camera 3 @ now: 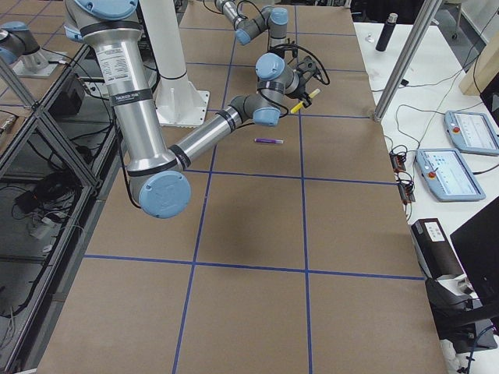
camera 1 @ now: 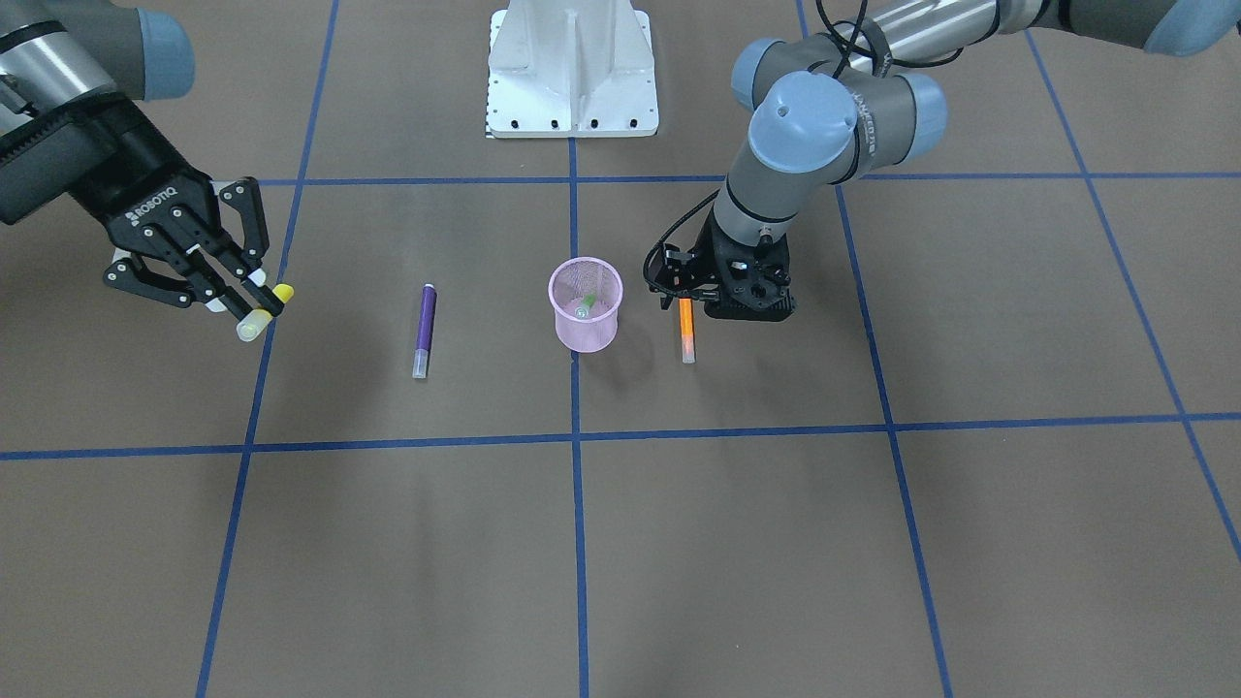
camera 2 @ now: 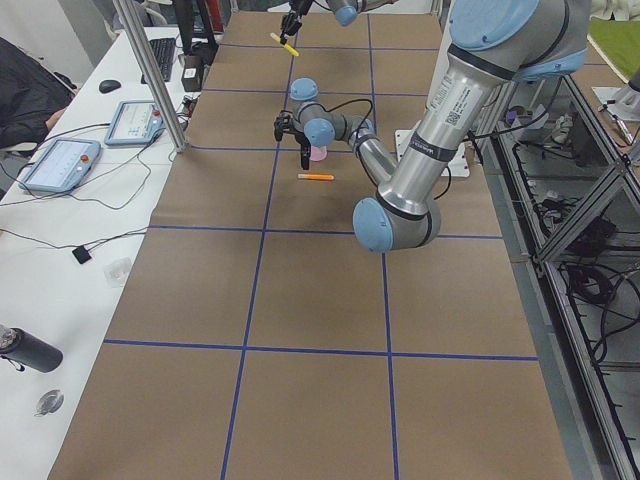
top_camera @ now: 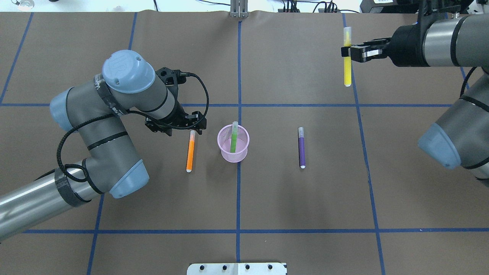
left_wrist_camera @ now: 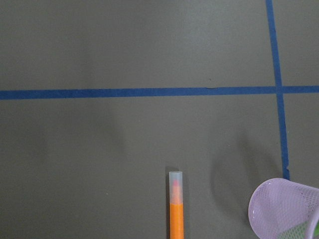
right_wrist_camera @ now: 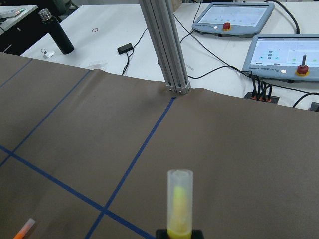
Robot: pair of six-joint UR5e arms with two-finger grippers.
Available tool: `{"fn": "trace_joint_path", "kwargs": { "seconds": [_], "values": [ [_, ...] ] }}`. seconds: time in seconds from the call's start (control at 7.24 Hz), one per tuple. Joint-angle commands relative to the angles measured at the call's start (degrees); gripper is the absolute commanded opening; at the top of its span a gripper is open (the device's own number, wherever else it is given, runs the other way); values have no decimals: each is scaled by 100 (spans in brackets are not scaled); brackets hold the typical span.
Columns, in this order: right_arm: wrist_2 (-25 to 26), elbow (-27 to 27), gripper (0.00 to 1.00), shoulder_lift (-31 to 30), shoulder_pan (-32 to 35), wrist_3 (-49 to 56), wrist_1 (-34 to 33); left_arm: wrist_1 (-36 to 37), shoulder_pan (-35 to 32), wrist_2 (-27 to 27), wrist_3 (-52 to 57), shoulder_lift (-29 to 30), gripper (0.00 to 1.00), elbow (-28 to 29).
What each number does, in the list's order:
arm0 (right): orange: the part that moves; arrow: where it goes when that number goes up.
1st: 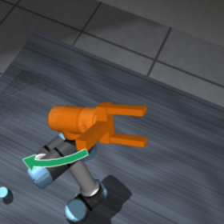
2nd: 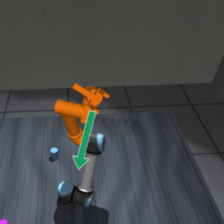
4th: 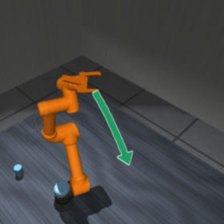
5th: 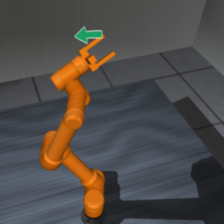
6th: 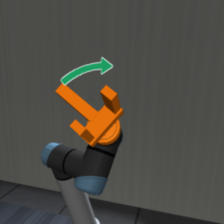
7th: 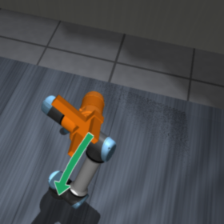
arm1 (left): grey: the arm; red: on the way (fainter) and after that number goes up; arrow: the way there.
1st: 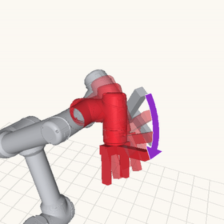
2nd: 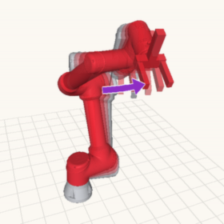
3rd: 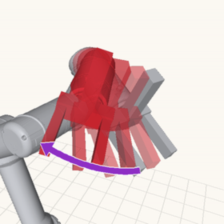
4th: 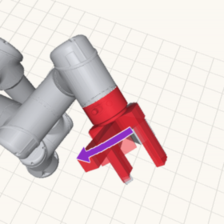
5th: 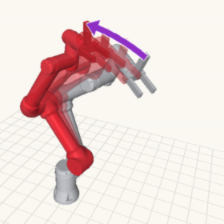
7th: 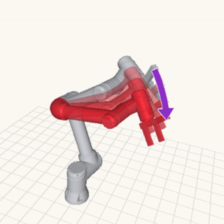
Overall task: Collect pens into pen holder
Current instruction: 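Move left gripper to orange marker while right gripper carries yellow marker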
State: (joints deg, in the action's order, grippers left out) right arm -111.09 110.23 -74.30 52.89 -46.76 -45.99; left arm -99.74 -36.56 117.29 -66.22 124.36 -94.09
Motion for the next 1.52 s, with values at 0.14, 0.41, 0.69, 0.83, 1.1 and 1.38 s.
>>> {"fn": "trace_joint_path", "kwargs": {
  "seconds": [0.14,0.41,0.69,0.83,1.1,1.38],
  "values": [
    [1629,104,0,292,-1233,-139,46,-45,131,-13,13,123,93,477],
    [1916,104,0,345,-1466,-158,46,-387,219,-13,-22,141,86,768],
    [1925,87,0,424,-1519,-158,46,-397,219,-13,-5,150,74,821],
    [1916,87,0,425,-1519,-158,46,-397,219,-13,4,150,65,822],
    [1916,87,0,425,-1519,-158,46,-388,219,-13,-5,150,53,822],
    [1907,87,0,425,-1510,-158,46,-388,219,-13,-5,150,52,857]
  ]
}}
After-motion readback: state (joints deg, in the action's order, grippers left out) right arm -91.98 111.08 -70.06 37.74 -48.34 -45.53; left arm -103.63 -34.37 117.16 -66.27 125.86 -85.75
